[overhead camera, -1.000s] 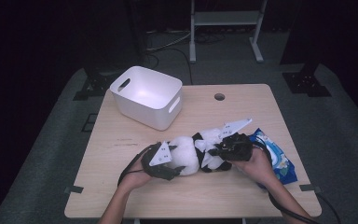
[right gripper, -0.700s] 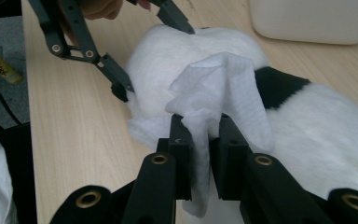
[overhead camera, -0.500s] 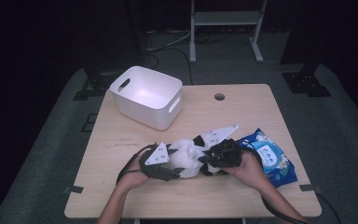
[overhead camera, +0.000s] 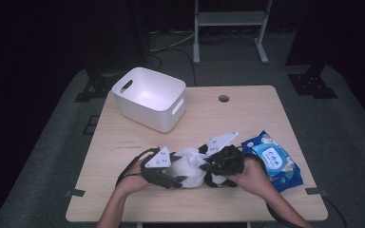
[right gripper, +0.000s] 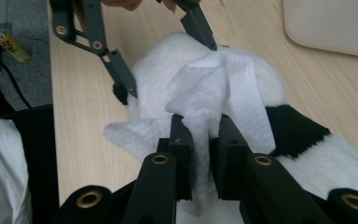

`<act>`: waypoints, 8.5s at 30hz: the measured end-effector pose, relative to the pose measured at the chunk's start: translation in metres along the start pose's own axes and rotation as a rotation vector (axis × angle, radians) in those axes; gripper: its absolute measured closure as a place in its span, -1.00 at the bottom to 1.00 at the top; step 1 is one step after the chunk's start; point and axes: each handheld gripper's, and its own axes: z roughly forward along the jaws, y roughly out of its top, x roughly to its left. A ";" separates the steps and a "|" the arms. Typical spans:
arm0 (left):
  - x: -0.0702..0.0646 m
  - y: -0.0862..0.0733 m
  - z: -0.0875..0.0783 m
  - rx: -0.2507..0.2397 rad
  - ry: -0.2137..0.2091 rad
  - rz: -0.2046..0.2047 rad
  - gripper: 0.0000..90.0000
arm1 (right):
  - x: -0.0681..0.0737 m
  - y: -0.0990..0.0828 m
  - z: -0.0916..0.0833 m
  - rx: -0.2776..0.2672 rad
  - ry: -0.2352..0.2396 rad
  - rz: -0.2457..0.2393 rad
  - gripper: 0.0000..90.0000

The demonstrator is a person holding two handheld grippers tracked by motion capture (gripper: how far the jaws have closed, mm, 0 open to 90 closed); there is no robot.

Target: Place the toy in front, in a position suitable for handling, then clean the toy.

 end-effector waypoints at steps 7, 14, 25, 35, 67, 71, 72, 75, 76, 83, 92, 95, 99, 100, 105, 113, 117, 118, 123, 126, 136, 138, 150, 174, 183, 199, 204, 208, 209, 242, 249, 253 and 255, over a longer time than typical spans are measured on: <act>0.001 0.000 -0.001 -0.004 0.016 -0.013 -0.59 | -0.008 0.002 0.003 0.004 0.009 0.031 0.78; 0.000 0.002 -0.003 0.002 0.027 0.010 -0.67 | -0.010 0.003 0.002 -0.001 0.012 0.040 0.78; -0.002 0.002 -0.002 0.025 0.034 0.036 -0.62 | -0.014 0.002 0.002 -0.022 0.008 0.065 0.78; 0.000 0.002 -0.002 0.032 0.040 0.010 -0.52 | 0.005 0.001 0.002 -0.011 0.007 0.008 0.77; 0.003 0.001 -0.002 0.028 0.041 -0.019 -0.52 | -0.006 -0.066 -0.056 -0.075 -0.115 0.128 0.75; 0.004 0.000 -0.002 0.026 0.040 -0.025 -0.52 | -0.003 -0.054 -0.048 -0.084 -0.095 0.105 0.75; 0.004 0.000 -0.002 0.025 0.040 -0.028 -0.52 | -0.003 -0.051 -0.046 -0.083 -0.091 0.098 0.75; 0.004 0.000 -0.002 0.024 0.042 -0.037 -0.52 | -0.002 -0.042 -0.040 -0.080 -0.085 0.080 0.75; 0.004 0.000 -0.002 0.024 0.041 -0.036 -0.52 | -0.002 -0.039 -0.039 -0.081 -0.082 0.077 0.75; 0.004 0.001 -0.002 0.026 0.041 -0.034 -0.55 | -0.003 -0.020 -0.025 -0.046 -0.079 0.024 0.76; -0.001 0.002 -0.005 0.062 0.046 0.051 -0.70 | -0.019 -0.017 -0.022 -0.047 -0.069 0.080 0.76; -0.004 0.000 -0.003 0.074 0.051 0.087 -0.78 | -0.021 -0.016 -0.022 -0.048 -0.065 0.102 0.76; -0.006 -0.001 0.003 0.088 0.067 0.113 -0.83 | -0.021 -0.014 -0.021 -0.041 -0.063 0.095 0.76; -0.007 -0.001 0.004 0.094 0.076 0.123 -0.83 | -0.021 -0.014 -0.021 -0.041 -0.061 0.096 0.76; -0.006 -0.001 0.005 0.087 0.100 0.131 -0.71 | -0.022 -0.016 -0.020 -0.044 -0.055 0.104 0.76; -0.005 -0.003 0.001 0.046 0.104 0.139 -0.16 | -0.018 -0.014 -0.019 -0.043 -0.045 0.095 0.76; -0.005 -0.003 0.000 0.044 0.087 0.136 -0.10 | -0.012 -0.010 -0.016 -0.034 -0.036 0.063 0.75; -0.004 -0.003 -0.001 0.043 0.079 0.134 -0.09 | -0.010 -0.008 -0.015 -0.032 -0.036 0.050 0.75; -0.003 -0.004 -0.007 0.040 0.025 0.126 -0.08 | 0.000 0.001 -0.014 -0.032 -0.021 0.017 0.75; -0.002 -0.006 -0.011 0.041 -0.016 0.107 -0.09 | 0.005 0.005 -0.014 -0.030 -0.006 0.000 0.75; -0.002 -0.009 -0.023 0.042 -0.125 0.103 -0.10 | 0.027 0.016 -0.004 0.026 0.050 -0.056 0.76; -0.002 -0.010 -0.022 0.054 -0.122 0.104 -0.15 | 0.029 0.017 0.004 0.064 0.033 -0.066 0.78; -0.001 -0.010 -0.027 0.022 -0.063 0.116 -0.61 | 0.011 0.022 0.012 0.053 0.042 0.010 0.82; -0.003 -0.008 -0.011 0.019 0.110 0.187 -0.30 | -0.011 0.034 0.022 0.013 -0.015 0.116 0.81; -0.001 -0.008 -0.012 0.003 0.088 0.145 -0.08 | 0.008 0.043 0.028 -0.002 0.032 0.037 0.81; 0.004 -0.009 -0.016 0.005 0.060 0.100 -0.08 | -0.021 -0.013 -0.053 -0.023 -0.133 0.143 0.81; 0.004 -0.008 -0.016 0.007 0.056 0.098 -0.08 | -0.037 -0.027 -0.062 -0.046 -0.152 0.206 0.80; 0.005 -0.009 -0.018 0.003 0.055 0.093 -0.08 | -0.041 -0.021 -0.057 -0.060 -0.154 0.199 0.80; 0.005 -0.010 -0.018 0.002 0.054 0.095 -0.08 | -0.040 -0.019 -0.056 -0.063 -0.155 0.197 0.80; 0.006 -0.010 -0.019 -0.014 0.031 0.085 -0.07 | -0.037 -0.008 -0.041 -0.063 -0.100 0.179 0.79; 0.007 -0.011 -0.020 -0.015 0.028 0.071 -0.07 | -0.038 -0.002 -0.037 -0.060 -0.099 0.169 0.79; 0.006 -0.011 -0.019 -0.012 0.029 0.075 -0.07 | -0.037 -0.002 -0.037 -0.056 -0.097 0.167 0.79; 0.005 -0.011 -0.019 -0.011 0.030 0.075 -0.07 | -0.037 -0.002 -0.037 -0.056 -0.097 0.167 0.79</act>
